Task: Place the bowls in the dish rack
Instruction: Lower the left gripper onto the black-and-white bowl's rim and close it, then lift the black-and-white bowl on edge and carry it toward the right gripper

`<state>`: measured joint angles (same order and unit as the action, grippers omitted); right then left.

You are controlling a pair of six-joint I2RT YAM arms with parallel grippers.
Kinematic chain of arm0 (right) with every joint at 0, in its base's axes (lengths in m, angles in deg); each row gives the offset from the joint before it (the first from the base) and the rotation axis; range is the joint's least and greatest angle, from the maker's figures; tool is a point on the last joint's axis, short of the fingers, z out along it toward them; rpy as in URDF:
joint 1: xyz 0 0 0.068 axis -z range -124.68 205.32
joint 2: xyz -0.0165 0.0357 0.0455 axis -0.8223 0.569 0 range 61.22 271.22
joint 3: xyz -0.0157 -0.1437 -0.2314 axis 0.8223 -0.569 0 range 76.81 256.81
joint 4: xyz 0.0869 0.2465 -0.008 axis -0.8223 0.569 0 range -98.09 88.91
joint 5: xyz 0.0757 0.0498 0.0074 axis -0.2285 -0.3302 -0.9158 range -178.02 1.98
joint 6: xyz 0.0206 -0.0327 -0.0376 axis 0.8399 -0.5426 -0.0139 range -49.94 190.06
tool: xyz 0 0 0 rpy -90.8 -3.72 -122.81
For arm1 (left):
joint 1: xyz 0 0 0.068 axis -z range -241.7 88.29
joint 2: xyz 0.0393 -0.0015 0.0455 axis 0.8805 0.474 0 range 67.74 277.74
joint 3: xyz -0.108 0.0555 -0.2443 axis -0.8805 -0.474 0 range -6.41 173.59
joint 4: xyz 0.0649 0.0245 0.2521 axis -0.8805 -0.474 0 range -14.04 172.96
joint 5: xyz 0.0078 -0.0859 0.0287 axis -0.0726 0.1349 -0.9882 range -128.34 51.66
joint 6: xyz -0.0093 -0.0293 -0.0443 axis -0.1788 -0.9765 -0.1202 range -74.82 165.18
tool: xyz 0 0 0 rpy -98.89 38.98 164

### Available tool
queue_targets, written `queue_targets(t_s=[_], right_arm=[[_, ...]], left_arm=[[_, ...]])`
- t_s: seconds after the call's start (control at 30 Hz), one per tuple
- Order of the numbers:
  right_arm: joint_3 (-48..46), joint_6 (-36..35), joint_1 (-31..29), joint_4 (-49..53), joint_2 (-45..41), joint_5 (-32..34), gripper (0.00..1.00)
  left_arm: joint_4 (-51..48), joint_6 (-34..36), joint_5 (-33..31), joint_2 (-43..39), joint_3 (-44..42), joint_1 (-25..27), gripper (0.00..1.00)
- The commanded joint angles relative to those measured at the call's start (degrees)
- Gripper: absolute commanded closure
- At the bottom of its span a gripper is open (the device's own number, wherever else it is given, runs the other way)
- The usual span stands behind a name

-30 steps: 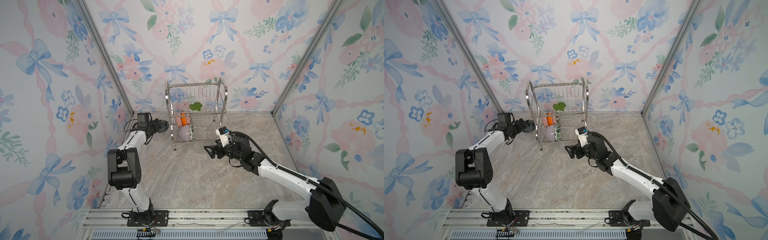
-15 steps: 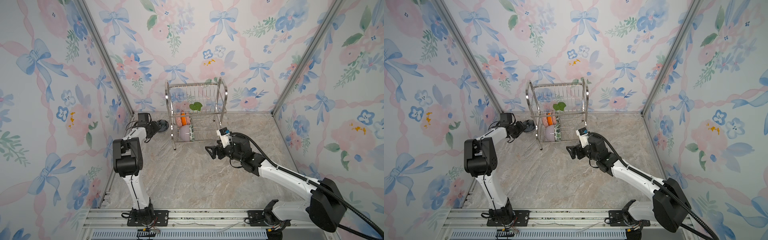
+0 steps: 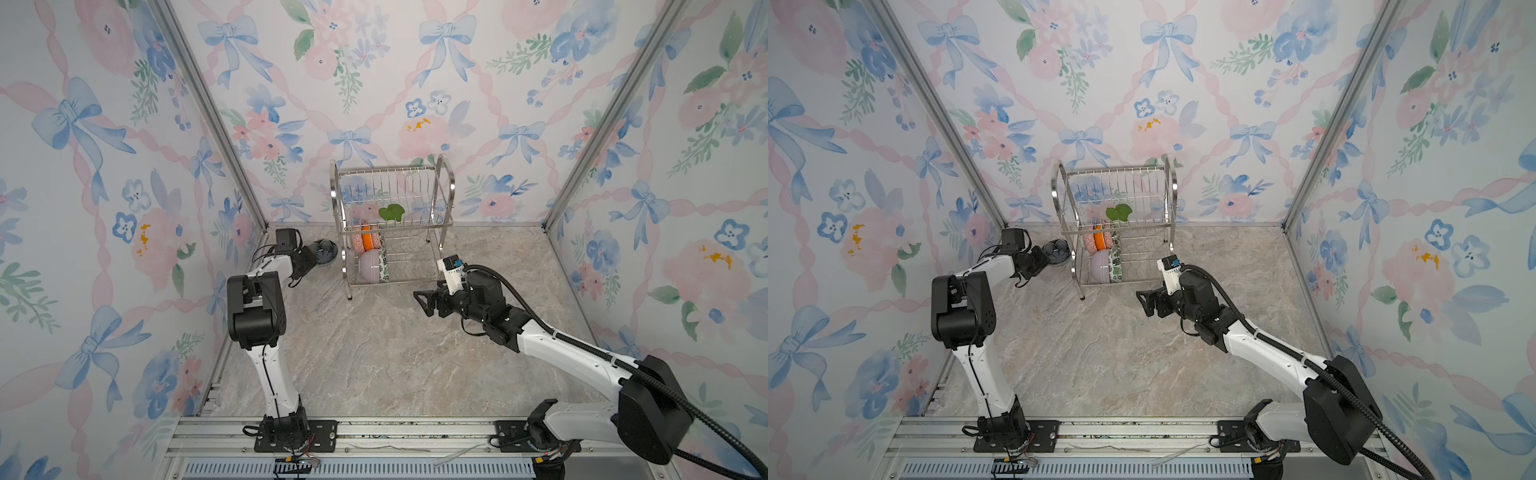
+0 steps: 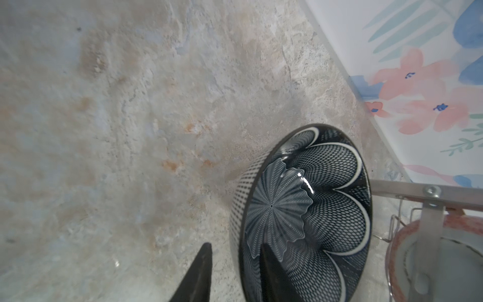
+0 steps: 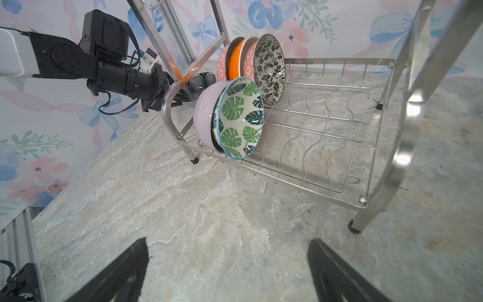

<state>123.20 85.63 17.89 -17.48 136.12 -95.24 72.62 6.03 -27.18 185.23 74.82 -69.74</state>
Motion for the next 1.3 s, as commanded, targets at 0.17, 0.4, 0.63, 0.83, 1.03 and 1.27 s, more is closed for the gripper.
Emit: queue_targets(t_s=[0.17,0.4,0.63,0.83,1.03,1.27], right_arm=[[-1.3,1.0,1.0,-1.6,-0.5,0.4,0.03],[-1.7,1.5,1.3,-2.0,-0.9,0.5,0.03],[-2.0,1.8,1.7,-2.1,-1.4,0.3,0.03],[-2.4,2.4,2.3,-2.2,-1.5,0.6,0.03],[-2.7,3.2,3.2,-2.3,-1.9,0.9,0.04],[-3.4,4.2,4.1,-2.9,-2.3,0.8,0.04]], left_arm=[[-0.2,3.9,-0.2,-2.1,-0.9,-0.5,0.83],[-0.8,5.8,-0.4,-3.3,-2.2,-1.0,0.88],[-1.6,7.0,0.4,-6.4,-4.1,-1.6,0.97],[-2.8,7.4,2.4,-13.4,-9.4,-1.7,1.0],[-7.8,9.9,1.2,-21.9,-14.9,-1.2,1.0],[-12.4,11.4,-1.3,-29.9,-22.1,-1.1,1.0]])
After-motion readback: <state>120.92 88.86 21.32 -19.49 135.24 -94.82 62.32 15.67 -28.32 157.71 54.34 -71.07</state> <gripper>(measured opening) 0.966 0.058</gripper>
